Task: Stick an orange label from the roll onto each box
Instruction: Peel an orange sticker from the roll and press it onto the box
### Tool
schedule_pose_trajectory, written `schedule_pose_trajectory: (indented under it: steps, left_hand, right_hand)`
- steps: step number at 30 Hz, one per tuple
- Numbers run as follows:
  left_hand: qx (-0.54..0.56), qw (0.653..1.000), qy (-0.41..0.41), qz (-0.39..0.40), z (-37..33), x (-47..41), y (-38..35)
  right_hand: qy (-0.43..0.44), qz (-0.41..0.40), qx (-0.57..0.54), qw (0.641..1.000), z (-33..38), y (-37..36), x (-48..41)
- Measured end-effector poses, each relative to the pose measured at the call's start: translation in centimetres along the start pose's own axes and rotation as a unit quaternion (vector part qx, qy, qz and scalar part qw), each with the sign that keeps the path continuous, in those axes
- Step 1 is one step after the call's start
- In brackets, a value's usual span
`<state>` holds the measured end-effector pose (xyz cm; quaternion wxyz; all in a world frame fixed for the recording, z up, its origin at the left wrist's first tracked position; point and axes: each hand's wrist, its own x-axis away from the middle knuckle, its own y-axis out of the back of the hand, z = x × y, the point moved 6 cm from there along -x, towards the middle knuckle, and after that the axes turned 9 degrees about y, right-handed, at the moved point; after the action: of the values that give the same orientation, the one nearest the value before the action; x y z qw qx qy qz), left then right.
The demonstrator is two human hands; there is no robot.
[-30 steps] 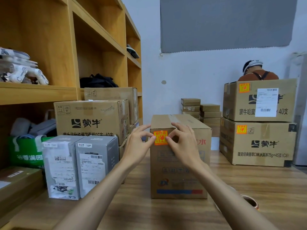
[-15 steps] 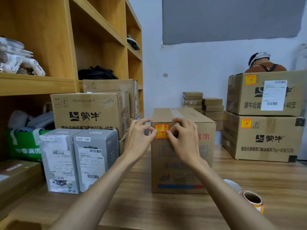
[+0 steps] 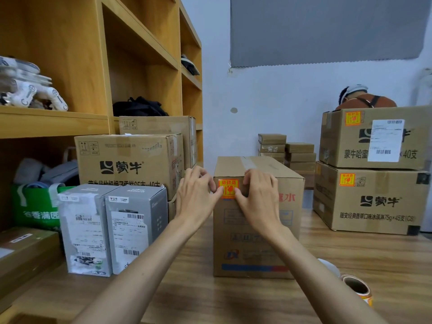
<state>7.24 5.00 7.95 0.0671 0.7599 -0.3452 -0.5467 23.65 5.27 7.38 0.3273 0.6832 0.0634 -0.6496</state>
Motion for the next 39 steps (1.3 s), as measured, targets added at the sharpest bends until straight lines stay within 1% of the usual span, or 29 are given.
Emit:
schedule_pose_trajectory:
  steps: [3, 8, 10, 12, 16, 21, 26, 33, 35, 39]
  left_hand:
    - [0.028, 0.999, -0.001, 0.017, 0.6, -0.5, 0.2]
    - [0.115, 0.983, 0.008, 0.142, 1.4, -1.6, -0.4]
    - [0.129, 0.976, 0.020, 0.175, 1.8, -2.0, -0.8]
    - [0.140, 0.971, 0.034, 0.191, 2.2, -2.4, -1.1]
    - [0.180, 0.962, 0.070, 0.195, 2.7, -2.7, -1.6]
    - [0.212, 0.961, 0.075, 0.161, 2.5, -2.9, -2.0]
    - [0.221, 0.960, 0.079, 0.151, 2.7, -3.0, -2.5]
    - [0.229, 0.954, 0.052, 0.185, 2.9, -2.2, -2.4]
    - [0.215, 0.957, 0.036, 0.191, 3.1, -1.9, -2.5]
    - [0.210, 0.961, 0.029, 0.177, 3.0, -1.7, -2.6]
  right_hand:
    - [0.017, 0.012, 0.005, 1.000, -0.4, 0.3, -0.5]
    - [0.032, 0.082, 0.002, 0.996, -1.8, -0.2, -1.8]
    - [0.024, 0.106, -0.013, 0.994, -2.4, -0.5, -2.1]
    - [0.010, 0.114, -0.035, 0.993, -2.9, -0.8, -2.2]
    - [-0.012, 0.101, -0.067, 0.992, -3.4, -1.2, -2.3]
    - [-0.021, 0.086, -0.064, 0.994, -3.3, -1.3, -2.4]
    - [-0.017, 0.084, -0.045, 0.995, -3.2, -1.6, -2.4]
    - [0.005, 0.094, -0.076, 0.993, -3.5, -1.2, -2.1]
    - [0.024, 0.101, -0.070, 0.992, -3.6, -1.1, -1.8]
    - [0.045, 0.106, -0.042, 0.992, -3.5, -1.2, -1.7]
